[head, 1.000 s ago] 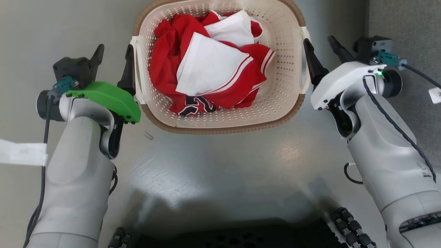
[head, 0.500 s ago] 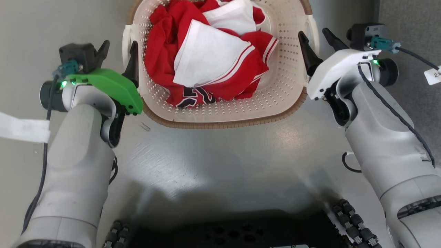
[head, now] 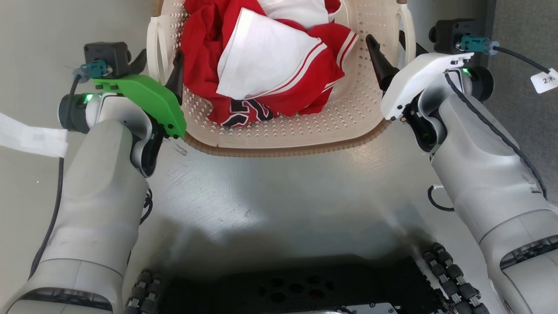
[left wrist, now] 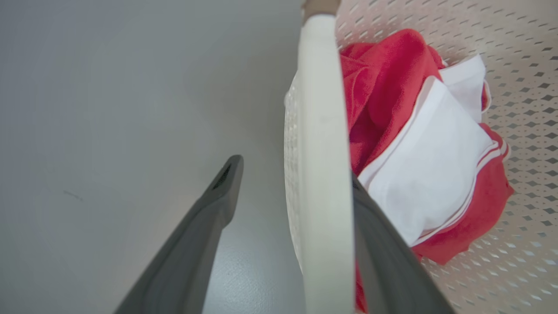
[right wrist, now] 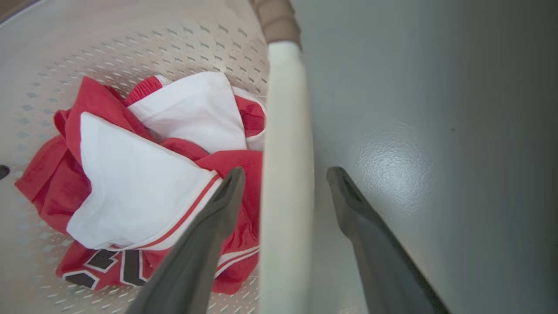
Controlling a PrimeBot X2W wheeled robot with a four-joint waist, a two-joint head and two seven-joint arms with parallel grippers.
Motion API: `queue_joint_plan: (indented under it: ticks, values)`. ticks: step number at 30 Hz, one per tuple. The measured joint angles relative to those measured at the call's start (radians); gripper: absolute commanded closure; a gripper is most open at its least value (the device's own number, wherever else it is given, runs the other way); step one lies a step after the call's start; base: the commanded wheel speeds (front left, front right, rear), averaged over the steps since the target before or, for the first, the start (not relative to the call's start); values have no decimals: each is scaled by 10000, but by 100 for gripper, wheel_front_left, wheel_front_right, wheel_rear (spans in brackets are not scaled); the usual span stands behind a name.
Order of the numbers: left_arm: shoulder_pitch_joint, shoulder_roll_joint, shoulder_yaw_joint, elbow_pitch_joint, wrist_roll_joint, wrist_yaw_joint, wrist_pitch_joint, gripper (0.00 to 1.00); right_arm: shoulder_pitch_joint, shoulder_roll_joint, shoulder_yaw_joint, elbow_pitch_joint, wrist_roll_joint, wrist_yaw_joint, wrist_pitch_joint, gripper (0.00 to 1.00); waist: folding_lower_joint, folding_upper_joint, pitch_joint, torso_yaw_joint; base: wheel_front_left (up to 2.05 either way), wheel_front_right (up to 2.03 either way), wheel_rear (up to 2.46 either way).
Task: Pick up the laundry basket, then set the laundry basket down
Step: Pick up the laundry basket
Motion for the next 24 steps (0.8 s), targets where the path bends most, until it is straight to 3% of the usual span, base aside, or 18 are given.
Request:
queue_joint_plan:
  ticks: [10, 12, 13, 14, 15, 16, 17, 18, 24]
  values:
    - [-224, -2, -337, 303, -451, -8, -2, 1, -249, -6, 385, 221, 443, 0, -19, 0, 0, 0, 73, 12, 0, 0, 0]
    - [-290, -2, -403, 357, -491, -10, -2, 17, -303, -12, 458, 270, 483, 0, -77, 0, 0, 0, 75, 11, 0, 0, 0]
    - [-308, -4, -439, 389, -531, -10, -2, 44, -336, -12, 497, 295, 527, 0, -105, 0, 0, 0, 74, 9, 0, 0, 0]
    - [-321, -4, -470, 441, -579, -10, -2, 63, -363, -12, 541, 311, 554, -2, -105, 13, 0, 0, 73, 7, 0, 0, 0]
    - [-327, -4, -495, 497, -579, -10, -2, 81, -381, -12, 583, 328, 570, -2, -107, 35, 0, 0, 70, 4, 0, 0, 0]
    - [-330, -4, -520, 545, -591, -10, -2, 100, -399, -12, 621, 351, 608, -2, -113, 67, 0, 0, 66, 0, 0, 0, 0]
    - [-334, -4, -550, 583, -617, -10, 0, 100, -408, -12, 656, 364, 648, -4, -121, 79, 0, 0, 61, -4, 0, 0, 0]
    - [-342, -6, -585, 616, -663, -12, 0, 100, -417, -10, 694, 385, 679, -4, -173, 99, 0, 0, 53, -9, 0, 0, 0]
    - [-454, -104, -780, 940, -755, -40, -2, 100, -451, 40, 853, 646, 965, -121, -372, 100, 0, 0, -110, 0, 0, 0, 0]
